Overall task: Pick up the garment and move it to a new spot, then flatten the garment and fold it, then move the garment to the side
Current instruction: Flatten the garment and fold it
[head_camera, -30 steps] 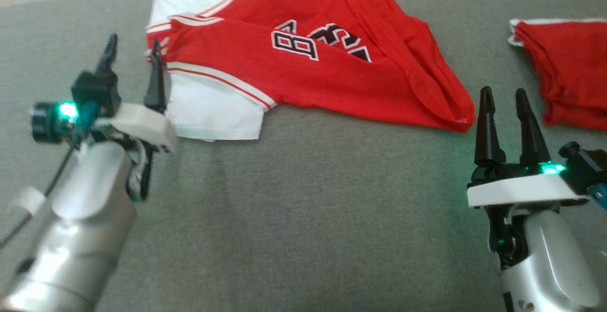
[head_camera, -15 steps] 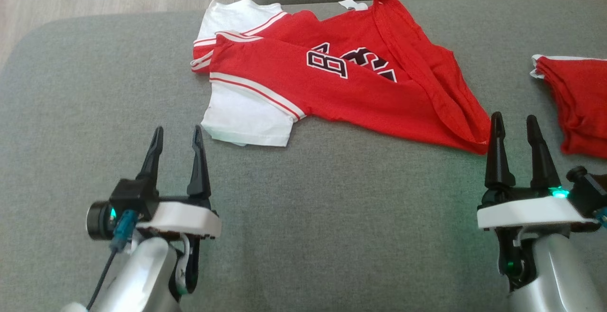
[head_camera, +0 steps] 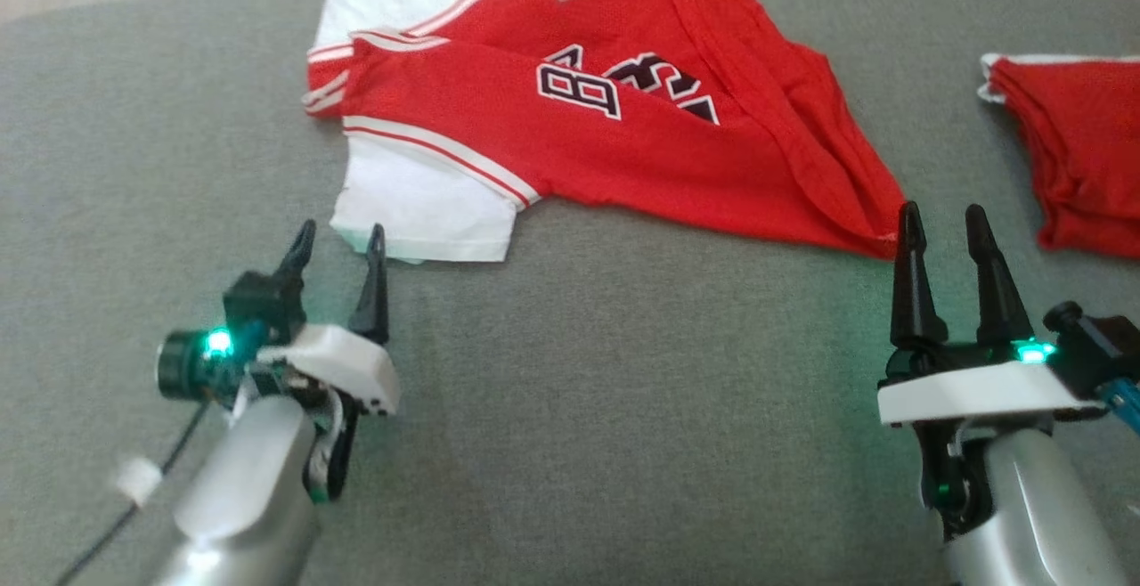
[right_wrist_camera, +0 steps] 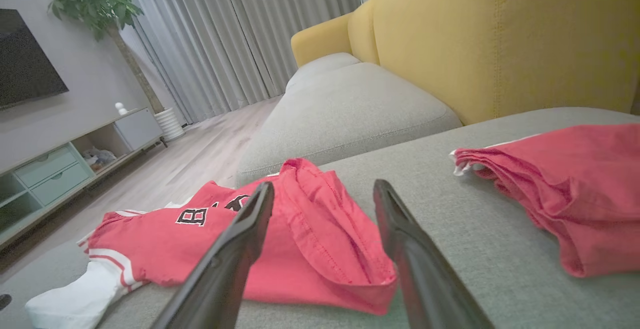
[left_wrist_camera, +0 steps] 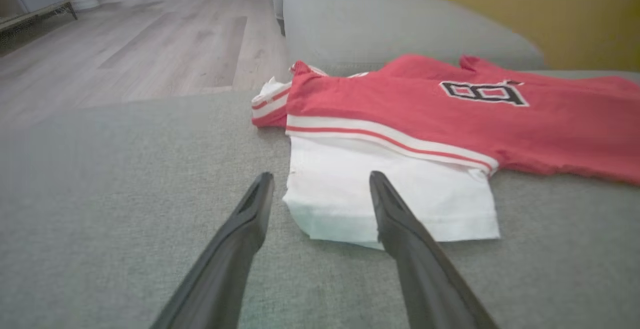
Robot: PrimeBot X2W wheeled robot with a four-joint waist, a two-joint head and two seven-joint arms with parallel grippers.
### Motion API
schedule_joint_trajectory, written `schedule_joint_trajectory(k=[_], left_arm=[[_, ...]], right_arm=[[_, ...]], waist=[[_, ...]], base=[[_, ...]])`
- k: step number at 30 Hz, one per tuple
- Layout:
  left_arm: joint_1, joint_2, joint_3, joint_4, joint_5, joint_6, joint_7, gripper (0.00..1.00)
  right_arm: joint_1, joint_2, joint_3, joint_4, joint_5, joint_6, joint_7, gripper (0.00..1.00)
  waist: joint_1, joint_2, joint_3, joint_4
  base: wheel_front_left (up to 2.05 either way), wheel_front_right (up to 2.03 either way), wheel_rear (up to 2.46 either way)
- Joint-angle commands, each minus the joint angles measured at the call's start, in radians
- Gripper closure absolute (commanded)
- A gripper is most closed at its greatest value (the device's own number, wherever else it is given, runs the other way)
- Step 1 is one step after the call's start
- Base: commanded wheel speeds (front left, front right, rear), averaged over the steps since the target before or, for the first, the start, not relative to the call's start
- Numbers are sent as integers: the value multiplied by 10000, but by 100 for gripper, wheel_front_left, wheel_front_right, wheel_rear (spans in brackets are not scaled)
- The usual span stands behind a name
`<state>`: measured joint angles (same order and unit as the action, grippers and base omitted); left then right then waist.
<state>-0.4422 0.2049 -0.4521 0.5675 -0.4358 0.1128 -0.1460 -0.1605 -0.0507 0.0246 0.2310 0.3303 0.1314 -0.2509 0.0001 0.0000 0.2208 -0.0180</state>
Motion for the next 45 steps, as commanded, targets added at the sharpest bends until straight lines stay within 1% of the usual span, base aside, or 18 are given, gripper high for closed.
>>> schedule_joint_trajectory(k=[1, 5, 9, 12, 15, 16, 17, 19, 22, 28, 32, 36, 40, 45], left_arm=[[-691, 396, 216, 171, 112, -109, 294, 0], [-1296, 584, 34, 1081, 375, 47, 938, 0], [-1640, 721, -14, 1635, 472, 131, 1236, 0], [-1871, 773, -32, 2017, 460, 67, 1305, 0], [-1992, 783, -132, 2350, 425, -126, 1492, 0], [-1998, 772, -199, 2455, 411, -238, 1609, 27], [-1999, 762, -269, 2546, 400, -351, 1727, 100], [-1995, 721, -374, 2650, 370, -528, 1859, 100], [-1957, 598, -381, 2580, 291, -575, 1630, 100], [-1750, 396, -67, 1794, 220, -92, -56, 100], [-1498, 355, 54, 1129, 158, 97, -564, 100], [-1197, 376, 39, 435, 144, 214, -668, 100], [-974, 427, -31, -112, 138, 294, -584, 100], [-779, 492, -96, -633, 132, 417, -439, 100]], right_arm=[[-440, 5, 252, -380, 22, -7, -109, 0], [-511, 5, 241, -364, 38, -7, -109, 0], [-573, 5, 295, -347, 98, -7, -109, 0], [-609, 5, 291, -333, 184, -7, -109, 0], [-624, 5, 279, -311, 221, -7, -109, 0], [-622, 5, 265, -299, 232, -7, -109, 0], [-618, 5, 246, -280, 239, -7, -109, 0], [-603, 5, 193, -205, 241, -7, -109, 0], [-574, 5, 112, 39, 150, -7, -109, 0], [-673, 5, -165, 1095, -464, -7, 205, 0], [-819, 5, -208, 1588, -1069, -7, 519, 0], [-1014, 5, -419, 2058, -2004, -7, 797, 0], [-1197, 5, -687, 2574, -2698, -7, 989, 0], [-1376, 5, -778, 3128, -2971, -7, 1059, 0]], waist=[[-1, 0, 267, -228], [-1, 0, 460, -402], [-1, 0, 549, -529], [-1, 0, 579, -615], [-1, 0, 584, -671], [-1, 0, 576, -679], [-1, 0, 564, -679], [-1, 0, 518, -658], [-1, 0, 385, -569], [-1, 0, 66, -244], [-1, 0, -47, 26], [-1, 0, -64, 244], [-1, 0, -36, 397], [-1, 0, 2, 482]], base=[[0, 0, 0], [0, 0, 0], [0, 0, 0], [0, 0, 0], [0, 0, 0], [0, 0, 0], [0, 0, 0], [0, 0, 0], [0, 0, 0], [0, 0, 0], [0, 0, 0], [0, 0, 0], [0, 0, 0], [0, 0, 0]])
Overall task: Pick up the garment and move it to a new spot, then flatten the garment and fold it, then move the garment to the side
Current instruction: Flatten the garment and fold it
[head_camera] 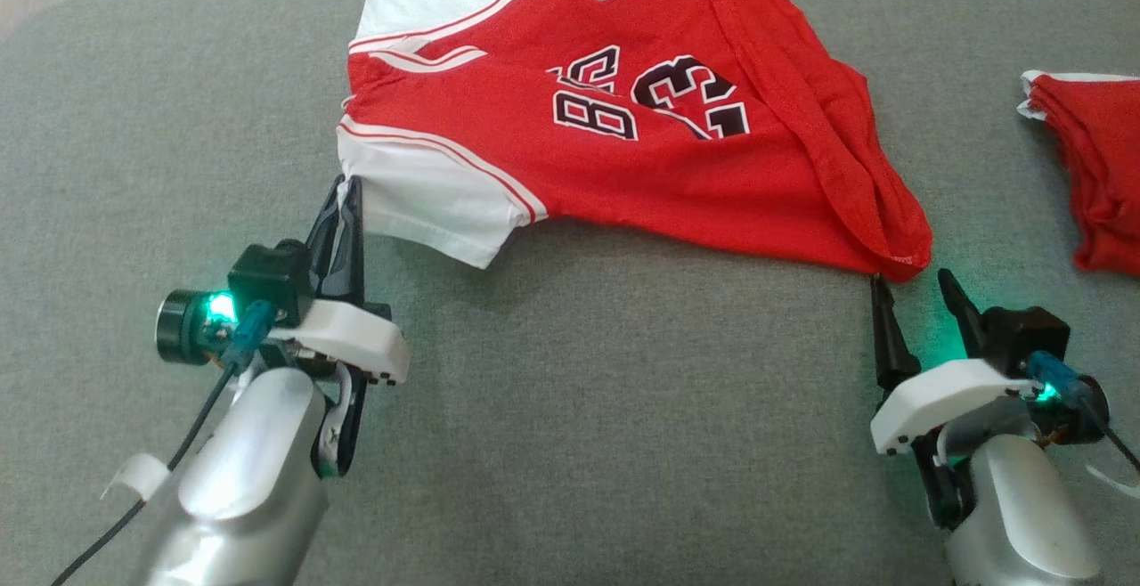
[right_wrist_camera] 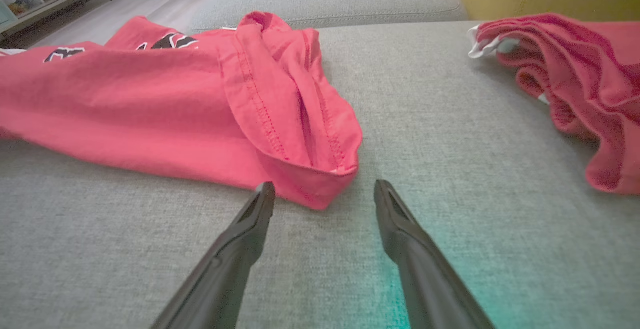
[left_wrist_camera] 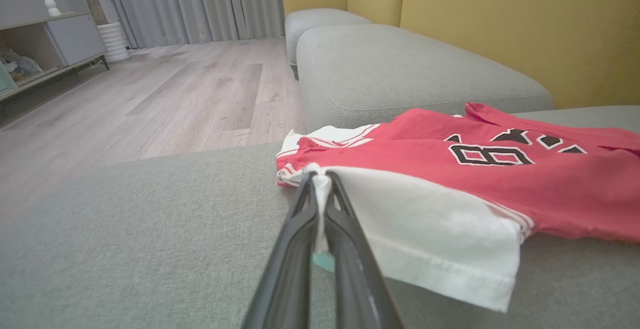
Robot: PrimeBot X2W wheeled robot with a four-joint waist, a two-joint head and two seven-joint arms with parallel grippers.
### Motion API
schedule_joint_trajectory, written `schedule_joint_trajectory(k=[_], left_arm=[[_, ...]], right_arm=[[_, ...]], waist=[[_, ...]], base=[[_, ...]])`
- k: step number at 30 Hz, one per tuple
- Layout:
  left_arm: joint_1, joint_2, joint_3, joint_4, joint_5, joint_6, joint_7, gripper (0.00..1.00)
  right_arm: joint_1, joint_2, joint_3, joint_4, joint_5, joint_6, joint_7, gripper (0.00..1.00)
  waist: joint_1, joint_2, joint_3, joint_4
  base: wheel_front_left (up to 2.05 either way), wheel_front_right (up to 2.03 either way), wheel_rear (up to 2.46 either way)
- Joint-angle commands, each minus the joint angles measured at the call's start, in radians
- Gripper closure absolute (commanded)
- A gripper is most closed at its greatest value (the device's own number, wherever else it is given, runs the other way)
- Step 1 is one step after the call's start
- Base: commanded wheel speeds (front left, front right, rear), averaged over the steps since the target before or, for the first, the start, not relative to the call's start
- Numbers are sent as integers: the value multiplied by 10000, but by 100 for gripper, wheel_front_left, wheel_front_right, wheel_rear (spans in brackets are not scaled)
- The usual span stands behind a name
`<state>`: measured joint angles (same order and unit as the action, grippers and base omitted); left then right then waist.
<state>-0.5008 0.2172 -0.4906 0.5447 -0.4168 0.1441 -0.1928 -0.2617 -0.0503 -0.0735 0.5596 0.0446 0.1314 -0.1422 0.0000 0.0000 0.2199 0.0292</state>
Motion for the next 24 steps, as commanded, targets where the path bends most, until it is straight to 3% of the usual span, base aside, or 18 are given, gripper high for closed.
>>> schedule_joint_trajectory(k=[1, 24], left_arm=[[-162, 386, 268, -490, -52, 126, 76, 100], [-75, 676, 86, -1448, -63, 437, 534, 100]], right_arm=[[-397, 1, 205, -65, -144, -7, -44, 0], [-1460, 1, 79, 1282, 707, -7, -469, 0]], waist=[[0, 0, 17, 16], [0, 0, 395, 17]], base=[[0, 0, 0], [0, 0, 0]])
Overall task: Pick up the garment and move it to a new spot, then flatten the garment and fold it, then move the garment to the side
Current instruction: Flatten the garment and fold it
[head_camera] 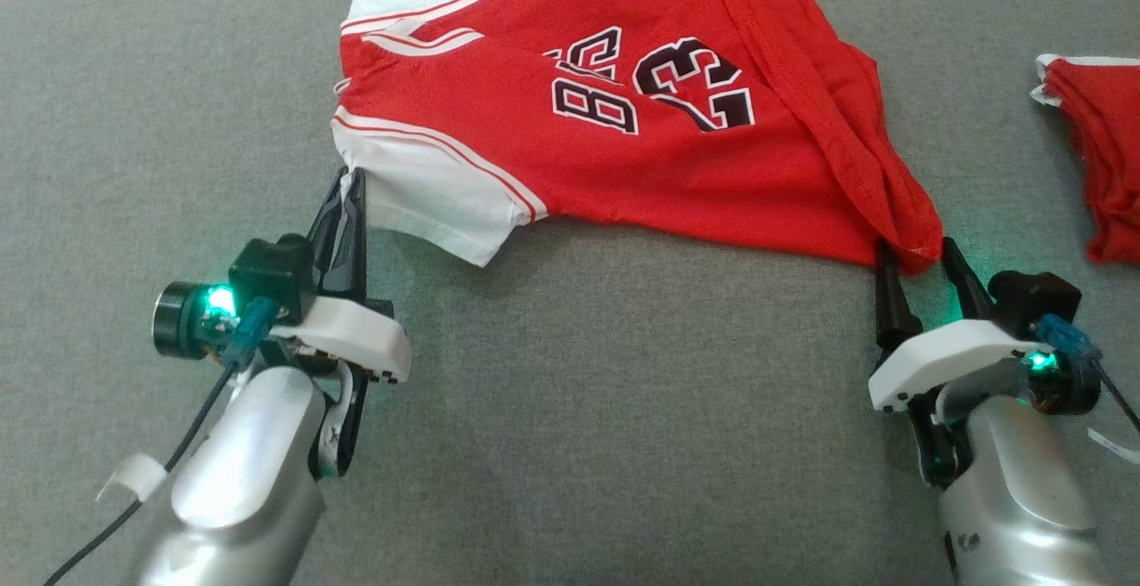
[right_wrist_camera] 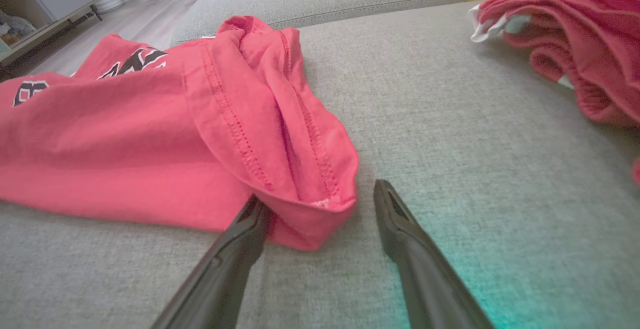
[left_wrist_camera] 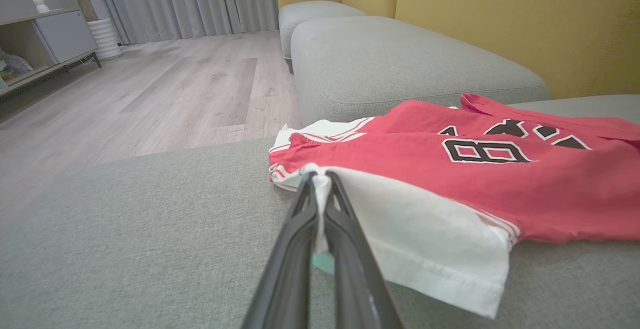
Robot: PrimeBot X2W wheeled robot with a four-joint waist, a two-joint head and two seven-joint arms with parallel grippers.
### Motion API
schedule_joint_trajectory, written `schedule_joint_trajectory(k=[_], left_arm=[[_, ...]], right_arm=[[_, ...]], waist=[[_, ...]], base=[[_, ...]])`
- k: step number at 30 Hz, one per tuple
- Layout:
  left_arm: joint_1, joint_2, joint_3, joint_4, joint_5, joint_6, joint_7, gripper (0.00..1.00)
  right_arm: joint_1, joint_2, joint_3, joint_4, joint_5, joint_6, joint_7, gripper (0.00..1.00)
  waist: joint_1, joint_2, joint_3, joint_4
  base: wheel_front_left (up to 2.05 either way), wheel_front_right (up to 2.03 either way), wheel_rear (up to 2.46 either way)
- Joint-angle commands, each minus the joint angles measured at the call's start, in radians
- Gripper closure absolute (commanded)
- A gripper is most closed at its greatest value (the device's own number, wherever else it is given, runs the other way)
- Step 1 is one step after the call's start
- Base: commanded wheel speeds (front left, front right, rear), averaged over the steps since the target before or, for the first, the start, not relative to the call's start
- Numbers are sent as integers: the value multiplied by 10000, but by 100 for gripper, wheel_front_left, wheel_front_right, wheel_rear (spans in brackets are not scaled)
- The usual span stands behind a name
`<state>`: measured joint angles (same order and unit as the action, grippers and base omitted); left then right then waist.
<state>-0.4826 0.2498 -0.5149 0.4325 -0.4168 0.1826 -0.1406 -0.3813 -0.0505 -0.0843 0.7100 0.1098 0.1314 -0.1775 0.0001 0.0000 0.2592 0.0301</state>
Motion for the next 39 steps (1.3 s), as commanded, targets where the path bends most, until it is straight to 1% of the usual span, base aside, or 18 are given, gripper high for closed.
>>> schedule_joint_trajectory(k=[1, 3, 4, 5, 6, 7, 8, 14, 18, 20, 22, 24, 26, 27, 29, 33, 37, 39], left_arm=[[-261, 347, 317, -329, -67, 53, 14, 100], [-261, 349, 294, -326, -76, 55, 17, 100], [-256, 353, 288, -322, -81, 61, 15, 100], [-249, 359, 285, -316, -87, 70, 12, 100], [-246, 368, 286, -310, -95, 80, 10, 100], [-245, 376, 285, -303, -101, 87, 7, 100], [-243, 381, 283, -293, -109, 90, 1, 100], [-172, 407, 259, -149, -172, 100, -45, 100], [-22, 394, 298, -71, -329, 76, -88, 100], [54, 407, 359, -81, -454, 39, -111, 100], [91, 403, 470, -165, -657, -49, -125, 100], [134, 167, 816, -395, -1389, -379, -73, 100], [68, 196, 963, -652, -1803, -765, 64, 100], [68, 196, 963, -652, -1803, -765, 64, 100], [-93, 232, 1263, -864, -2244, -925, 248, 100], [-868, 495, 1622, -1222, -2630, -1096, 740, 100], [-1962, 711, 2007, -1316, -2870, -1080, 1142, 100], [-2493, 657, 2275, -1266, -3120, -1045, 1232, 100]], right_arm=[[-279, 3, 176, -183, 139, -7, -139, 0], [-307, 3, 192, -105, 292, -7, -173, 0], [-317, 3, 207, -69, 369, -7, -189, 9], [-325, 3, 224, -36, 427, -7, -205, 26], [-329, 3, 277, -8, 515, -7, -213, 55], [-328, 3, 337, 15, 613, -7, -217, 94], [-324, 3, 378, 32, 693, -7, -222, 100], [-239, 3, 464, 12, 1116, -7, -216, 100], [-74, 3, 925, -269, 1841, -7, -48, 100], [25, 3, 1278, -544, 2440, -7, 125, 100], [124, 3, 1679, -945, 3632, -7, 485, 100], [193, 3, 2173, -1544, 4888, -7, 932, 100], [252, 3, 2574, -2229, 6259, -7, 1404, 100], [252, 3, 2574, -2229, 6259, -7, 1404, 100], [207, 3, 2824, -2842, 7299, -7, 1793, 100], [-267, 3, 2907, -3581, 8558, -7, 2273, 100], [-1224, 3, 2642, -3809, 8888, -7, 2382, 100], [-1749, 3, 2434, -3858, 9103, -7, 2369, 100]], waist=[[-1, 0, 3, 18], [-1, 0, -5, 27], [-1, 0, -16, 25], [-1, 0, -31, 20], [-1, 0, -43, 13], [-1, 0, -56, 9], [-1, 0, -77, 5], [-1, 0, -354, -39], [-1, 0, -679, -67], [-1, 0, -864, -73], [-1, 0, -1049, -58], [-1, 0, -1226, -35], [-1, 0, -1454, -25], [-1, 0, -1454, -25], [-1, 0, -1665, -16], [-1, 0, -2061, -10], [-1, 0, -2389, -22], [-1, 0, -2535, -45]], base=[[0, 0, 0], [0, 0, 0], [0, 0, 0], [0, 0, 0], [0, 0, 0], [0, 0, 0], [0, 0, 0], [0, 0, 0], [0, 0, 0], [0, 0, 0], [0, 0, 0], [0, 0, 0], [0, 0, 0], [0, 0, 0], [0, 0, 0], [0, 0, 0], [0, 0, 0], [0, 0, 0]])
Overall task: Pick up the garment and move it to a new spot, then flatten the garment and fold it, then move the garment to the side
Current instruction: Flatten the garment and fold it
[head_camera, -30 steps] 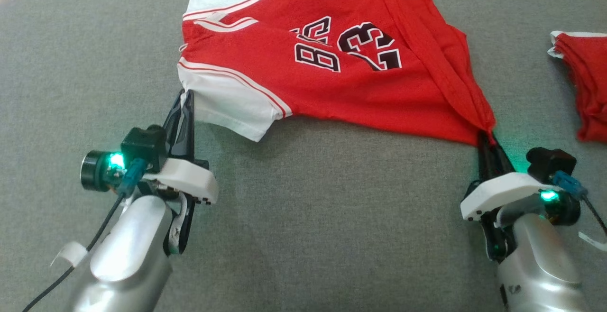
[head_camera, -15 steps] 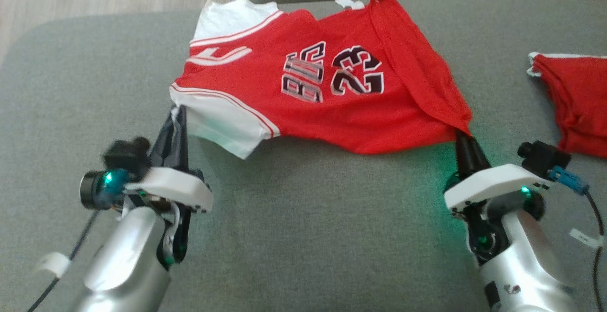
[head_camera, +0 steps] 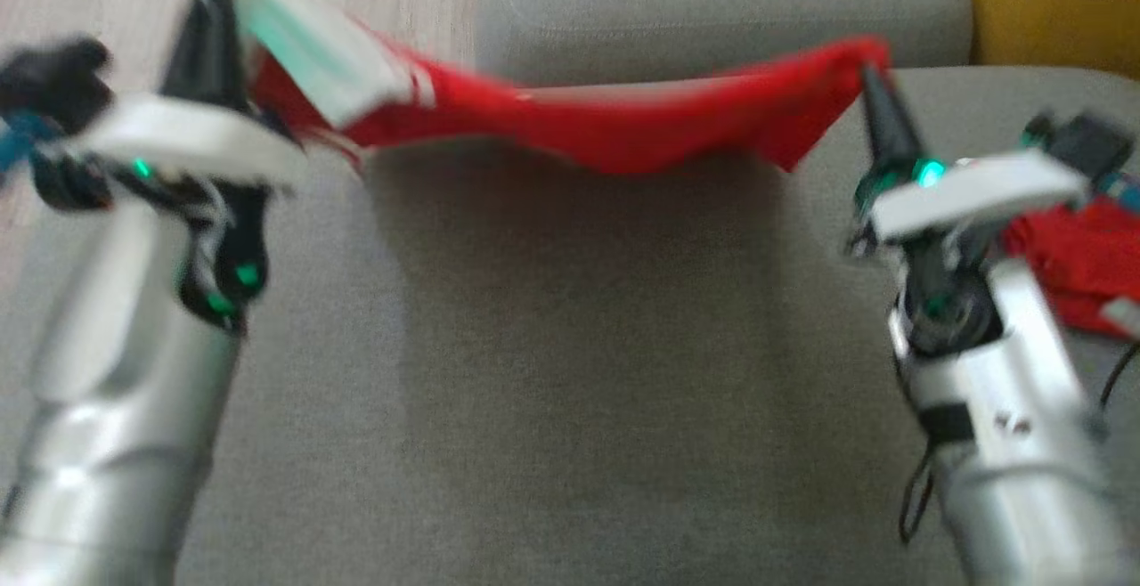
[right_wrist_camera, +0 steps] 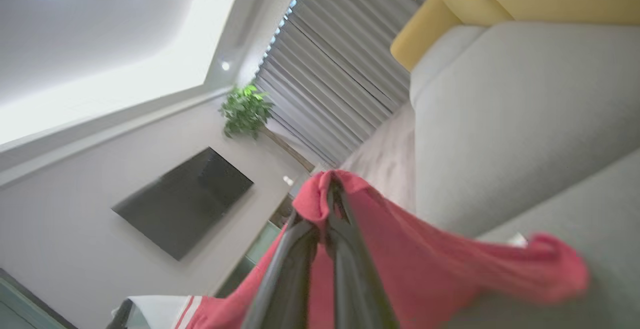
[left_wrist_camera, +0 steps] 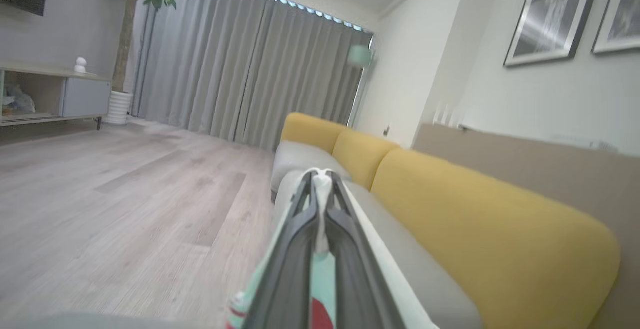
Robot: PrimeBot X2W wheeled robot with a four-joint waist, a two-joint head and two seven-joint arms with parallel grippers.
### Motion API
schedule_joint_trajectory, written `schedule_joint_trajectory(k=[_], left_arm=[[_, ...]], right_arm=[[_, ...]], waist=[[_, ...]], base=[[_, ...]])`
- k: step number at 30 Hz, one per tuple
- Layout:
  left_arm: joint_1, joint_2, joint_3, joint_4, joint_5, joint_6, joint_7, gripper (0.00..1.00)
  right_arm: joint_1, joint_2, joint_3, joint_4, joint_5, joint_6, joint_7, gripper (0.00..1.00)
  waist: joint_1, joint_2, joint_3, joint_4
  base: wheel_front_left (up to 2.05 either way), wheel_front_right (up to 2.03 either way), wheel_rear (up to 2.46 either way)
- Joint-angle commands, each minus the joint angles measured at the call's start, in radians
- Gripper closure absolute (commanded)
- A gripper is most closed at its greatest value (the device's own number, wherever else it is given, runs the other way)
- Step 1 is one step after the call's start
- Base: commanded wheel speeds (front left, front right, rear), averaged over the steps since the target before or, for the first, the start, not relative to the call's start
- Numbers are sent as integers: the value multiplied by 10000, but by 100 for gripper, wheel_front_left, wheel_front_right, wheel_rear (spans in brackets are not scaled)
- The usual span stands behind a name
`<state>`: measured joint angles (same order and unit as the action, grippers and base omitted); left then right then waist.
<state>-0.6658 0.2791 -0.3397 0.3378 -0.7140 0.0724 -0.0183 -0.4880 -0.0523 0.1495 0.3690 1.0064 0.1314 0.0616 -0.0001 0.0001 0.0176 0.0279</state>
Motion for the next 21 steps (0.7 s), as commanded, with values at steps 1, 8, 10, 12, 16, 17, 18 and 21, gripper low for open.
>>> schedule_joint_trajectory(k=[1, 8, 10, 12, 16, 17, 18, 21], left_arm=[[-901, 319, 662, -285, -278, 87, 20, 100], [-1989, 101, 1345, -426, -558, 336, -606, 100], [-1955, -3, 1479, -528, -657, 406, -785, 100], [-1762, -97, 1601, -682, -794, 463, -908, 100], [-1113, -158, 1574, -1220, -1030, 464, -733, 100], [-936, -141, 1524, -1409, -1052, 474, -637, 100], [-764, -102, 1454, -1603, -1056, 488, -509, 100], [-357, 89, 1300, -2110, -1067, 584, -66, 100]], right_arm=[[-941, 20, -22, -445, 133, -7, -47, 100], [-2136, -275, -330, -1196, -2003, -7, -104, 100], [-2163, -570, -308, -1534, -3093, -7, -160, 100], [-2016, -613, -337, -1818, -3758, -7, 42, 100], [-1427, -792, -328, -2578, -4892, -7, 698, 100], [-1249, -858, -338, -2787, -5187, -7, 846, 100], [-1071, -868, -399, -2975, -5396, -7, 1010, 100], [-651, -875, -616, -3502, -5875, -7, 1550, 100]], waist=[[1, -1, -191, -34], [1, -1, -449, -102], [1, -1, -502, -112], [1, -1, -568, -123], [1, -1, -634, -130], [1, -1, -632, -129], [1, -1, -623, -130], [1, -1, -556, -137]], base=[[0, 0, 0], [0, 0, 0], [0, 0, 0], [0, 0, 0], [0, 0, 0], [0, 0, 0], [0, 0, 0], [0, 0, 0]])
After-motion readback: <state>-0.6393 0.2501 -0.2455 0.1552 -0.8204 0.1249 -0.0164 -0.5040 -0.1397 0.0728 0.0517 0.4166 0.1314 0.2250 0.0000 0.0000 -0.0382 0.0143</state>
